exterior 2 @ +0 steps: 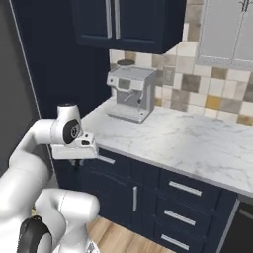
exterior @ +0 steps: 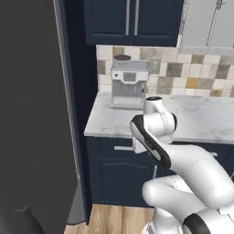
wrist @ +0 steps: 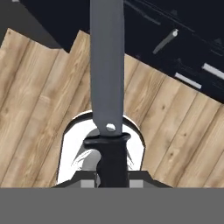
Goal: Retrieve the butter from the fridge and place it on a plate on the dining table. Then retrieve the butter knife by the fridge and place it near the plate.
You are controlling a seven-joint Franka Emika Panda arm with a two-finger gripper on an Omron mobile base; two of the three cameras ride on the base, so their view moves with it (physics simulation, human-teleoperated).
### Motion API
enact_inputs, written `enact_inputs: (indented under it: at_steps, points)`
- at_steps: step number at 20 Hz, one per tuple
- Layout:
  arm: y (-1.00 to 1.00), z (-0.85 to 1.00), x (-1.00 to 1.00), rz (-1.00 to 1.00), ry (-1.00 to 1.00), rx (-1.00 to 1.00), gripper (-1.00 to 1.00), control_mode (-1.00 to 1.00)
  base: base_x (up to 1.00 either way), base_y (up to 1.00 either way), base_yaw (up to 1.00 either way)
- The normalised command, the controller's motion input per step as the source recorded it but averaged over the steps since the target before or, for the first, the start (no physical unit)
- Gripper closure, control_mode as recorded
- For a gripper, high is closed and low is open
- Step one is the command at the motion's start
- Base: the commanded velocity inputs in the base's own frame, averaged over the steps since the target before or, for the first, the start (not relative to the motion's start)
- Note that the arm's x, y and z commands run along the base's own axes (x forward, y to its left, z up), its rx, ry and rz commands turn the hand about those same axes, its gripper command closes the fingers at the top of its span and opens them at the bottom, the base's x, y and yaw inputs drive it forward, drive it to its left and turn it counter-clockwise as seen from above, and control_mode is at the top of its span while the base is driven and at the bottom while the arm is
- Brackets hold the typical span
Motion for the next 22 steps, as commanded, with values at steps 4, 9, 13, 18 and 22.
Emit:
enact_inputs:
  at_steps: [4,9,13,18,22]
  points:
    - [0.00,0.00,0.00,0.00,0.00,0.00,1.00,1.00,-0.91,-0.54,0.51]
    - [0.00,0.00,0.00,0.00,0.00,0.00,1.00,1.00,-0.81,-0.20,0.51]
    - [0.00,0.00,0.00,0.00,0.00,0.00,1.00,1.00,-0.67,0.04,0.58]
    - [0.00,0.00,0.00,0.00,0.00,0.00,1.00,1.00,-0.48,0.10,0.76]
    - [0.00,0.00,0.00,0.00,0.00,0.00,1.00,1.00,-0.82,0.01,0.75]
